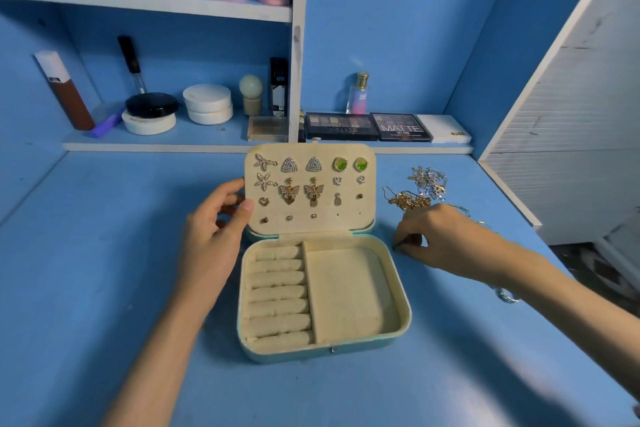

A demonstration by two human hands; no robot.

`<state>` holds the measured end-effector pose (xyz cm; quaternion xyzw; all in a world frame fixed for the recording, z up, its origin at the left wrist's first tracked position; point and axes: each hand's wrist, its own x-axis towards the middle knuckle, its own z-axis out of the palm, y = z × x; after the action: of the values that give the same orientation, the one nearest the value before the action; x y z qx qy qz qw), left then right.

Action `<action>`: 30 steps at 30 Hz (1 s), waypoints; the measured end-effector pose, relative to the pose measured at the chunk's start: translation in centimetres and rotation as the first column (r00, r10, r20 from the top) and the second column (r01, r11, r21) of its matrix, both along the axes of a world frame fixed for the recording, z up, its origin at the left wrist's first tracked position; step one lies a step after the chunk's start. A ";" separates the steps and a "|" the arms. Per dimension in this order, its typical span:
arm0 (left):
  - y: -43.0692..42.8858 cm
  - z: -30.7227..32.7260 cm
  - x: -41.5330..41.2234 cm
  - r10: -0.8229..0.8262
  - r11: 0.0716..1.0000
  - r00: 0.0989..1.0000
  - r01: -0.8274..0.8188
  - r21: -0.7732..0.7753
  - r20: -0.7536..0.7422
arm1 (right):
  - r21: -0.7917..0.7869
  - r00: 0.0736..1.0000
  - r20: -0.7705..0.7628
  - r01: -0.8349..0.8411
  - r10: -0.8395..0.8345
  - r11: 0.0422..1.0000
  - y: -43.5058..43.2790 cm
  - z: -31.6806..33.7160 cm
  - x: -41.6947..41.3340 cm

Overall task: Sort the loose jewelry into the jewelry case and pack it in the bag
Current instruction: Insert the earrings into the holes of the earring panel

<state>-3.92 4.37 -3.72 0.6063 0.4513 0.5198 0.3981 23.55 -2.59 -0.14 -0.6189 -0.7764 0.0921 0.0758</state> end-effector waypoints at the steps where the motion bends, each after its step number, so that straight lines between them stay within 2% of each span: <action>1: 0.0 0.0 0.0 0.003 1.000 1.000 -0.003 0.002 -0.003 | 0.004 1.000 0.009 0.007 -0.007 1.000 0.0 0.0 0.2; 7: 0.0 0.1 0.1 0.003 1.000 1.000 -0.003 0.003 0.016 | 0.022 0.997 -0.045 0.071 -0.070 0.997 -0.3 1.0 2.4; 12: -0.1 0.1 0.2 -0.009 1.000 0.999 0.009 0.001 0.041 | -0.204 0.998 -0.021 0.060 -0.066 0.977 -1.2 2.2 3.5; 15: -0.1 0.1 0.2 -0.019 1.000 0.999 0.019 0.010 0.035 | -0.243 0.998 0.010 0.058 -0.058 0.968 -1.4 2.1 3.6; 26: 0.0 0.0 0.2 -0.019 1.000 0.998 0.019 -0.001 0.063 | -0.178 0.998 0.019 0.067 -0.065 0.982 -1.2 1.3 3.1; 30: 0.0 0.0 0.2 -0.021 1.000 0.998 0.021 0.002 0.051 | -0.052 0.997 -0.076 0.021 -0.025 0.998 -0.9 1.7 2.4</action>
<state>-3.75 4.33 -3.69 0.5978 0.4341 0.5314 0.4145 25.91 -3.50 1.60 -0.6256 -0.7630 0.1350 0.0908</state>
